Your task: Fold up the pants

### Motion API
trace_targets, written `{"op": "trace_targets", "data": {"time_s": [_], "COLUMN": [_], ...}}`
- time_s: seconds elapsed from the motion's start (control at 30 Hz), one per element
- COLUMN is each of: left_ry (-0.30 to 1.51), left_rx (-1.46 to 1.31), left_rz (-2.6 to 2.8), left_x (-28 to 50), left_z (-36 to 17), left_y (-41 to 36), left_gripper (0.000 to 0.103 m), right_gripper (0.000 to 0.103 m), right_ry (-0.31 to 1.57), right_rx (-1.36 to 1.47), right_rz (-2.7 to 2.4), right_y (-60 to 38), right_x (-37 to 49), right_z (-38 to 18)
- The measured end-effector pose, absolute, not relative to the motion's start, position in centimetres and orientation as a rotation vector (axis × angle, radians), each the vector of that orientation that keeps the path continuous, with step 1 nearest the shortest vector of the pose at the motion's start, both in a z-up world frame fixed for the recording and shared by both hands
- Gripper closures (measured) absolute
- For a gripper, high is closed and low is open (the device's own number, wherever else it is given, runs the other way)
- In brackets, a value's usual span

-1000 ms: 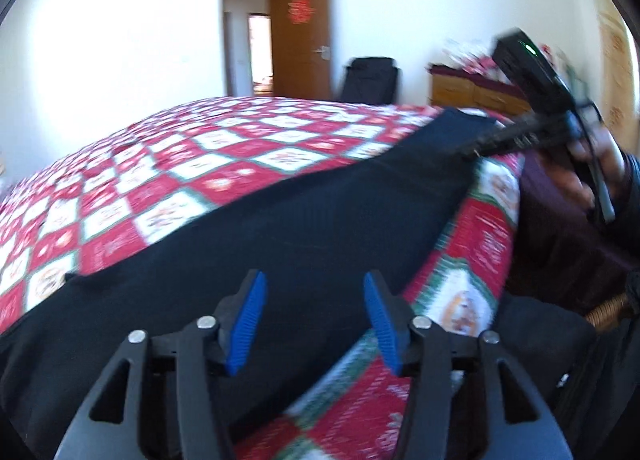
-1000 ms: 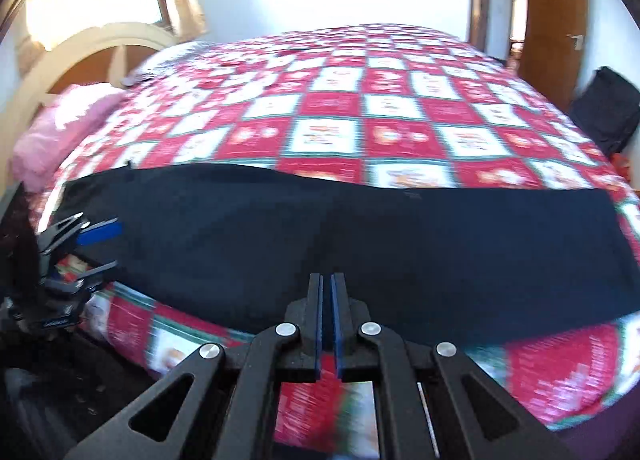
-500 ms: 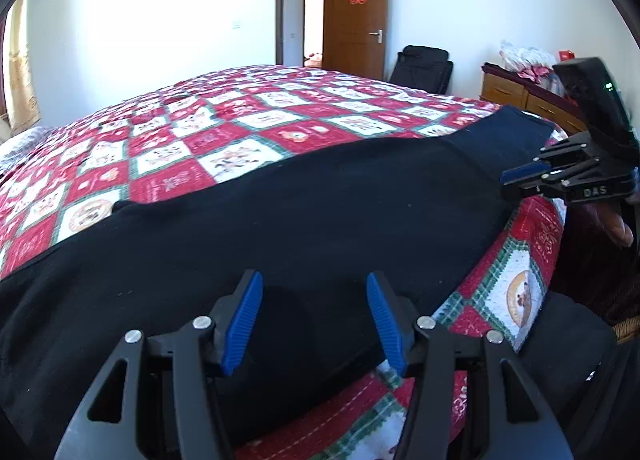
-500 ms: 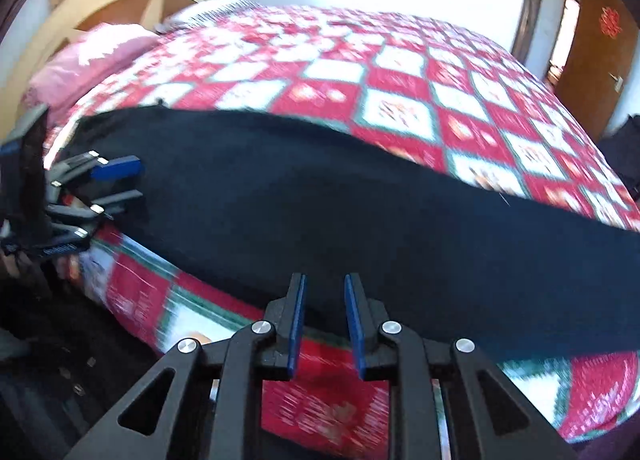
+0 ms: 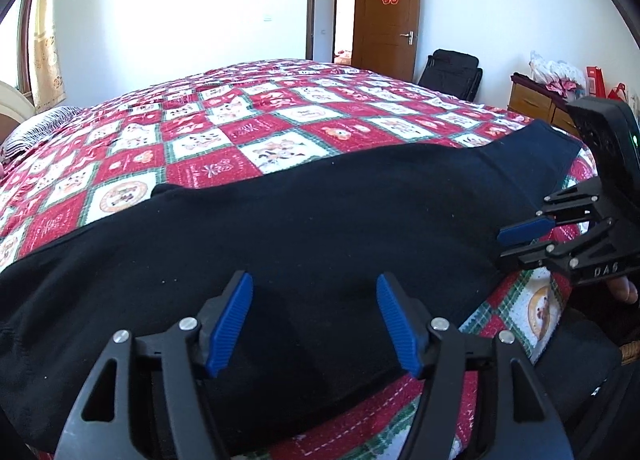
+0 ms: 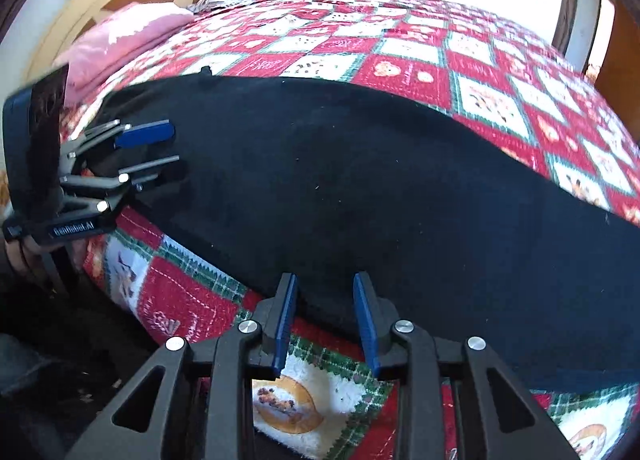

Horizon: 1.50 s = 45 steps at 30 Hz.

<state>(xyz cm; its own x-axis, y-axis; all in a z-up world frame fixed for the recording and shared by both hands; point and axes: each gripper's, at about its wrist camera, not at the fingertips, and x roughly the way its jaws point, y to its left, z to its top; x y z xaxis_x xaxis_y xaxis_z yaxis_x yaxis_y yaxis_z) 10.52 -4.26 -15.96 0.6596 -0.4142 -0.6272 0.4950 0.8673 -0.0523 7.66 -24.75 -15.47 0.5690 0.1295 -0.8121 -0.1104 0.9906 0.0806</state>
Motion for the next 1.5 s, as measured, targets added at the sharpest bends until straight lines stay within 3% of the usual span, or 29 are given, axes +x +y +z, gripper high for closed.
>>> {"op": "trace_targets", "data": {"time_s": [0.33, 0.53, 0.7, 0.77, 1.0, 1.23, 1.37, 1.43, 1.5], "left_ry": [0.684, 0.677, 0.668, 0.661, 0.569, 0.679, 0.663, 0.665, 0.666], "left_rx": [0.133, 0.110, 0.075, 0.083, 0.103, -0.183, -0.373, -0.360, -0.340], "left_rz": [-0.407, -0.255, -0.205, -0.203, -0.013, 0.087, 0.046, 0.030, 0.010], "left_x": [10.9, 11.8, 11.6, 11.4, 11.7, 12.8, 12.3, 12.3, 12.3], "left_z": [-15.3, -15.6, -16.4, -16.2, -13.8, -15.7, -17.4, -17.3, -17.2], "left_y": [-2.0, 1.7, 3.9, 4.0, 10.3, 21.4, 23.6, 22.9, 22.1], "left_gripper": [0.035, 0.029, 0.028, 0.027, 0.023, 0.022, 0.022, 0.023, 0.035], "right_gripper": [0.071, 0.071, 0.070, 0.062, 0.062, 0.062, 0.062, 0.062, 0.062], "right_ry": [0.939, 0.887, 0.852, 0.878, 0.955, 0.996, 0.965, 0.929, 0.894], "right_rx": [0.033, 0.142, 0.270, 0.361, 0.482, 0.487, 0.459, 0.433, 0.410], "right_rz": [0.154, 0.196, 0.276, 0.351, 0.442, 0.418, 0.407, 0.402, 0.389], "right_y": [-25.1, -26.0, -26.2, -25.9, -21.9, -19.1, -19.4, -20.1, -21.4], "right_x": [7.1, 8.4, 14.4, 18.3, 28.6, 31.4, 29.2, 27.5, 25.4], "right_z": [-15.3, -13.2, -11.3, -11.4, -12.9, -14.3, -14.7, -14.3, -13.6]}}
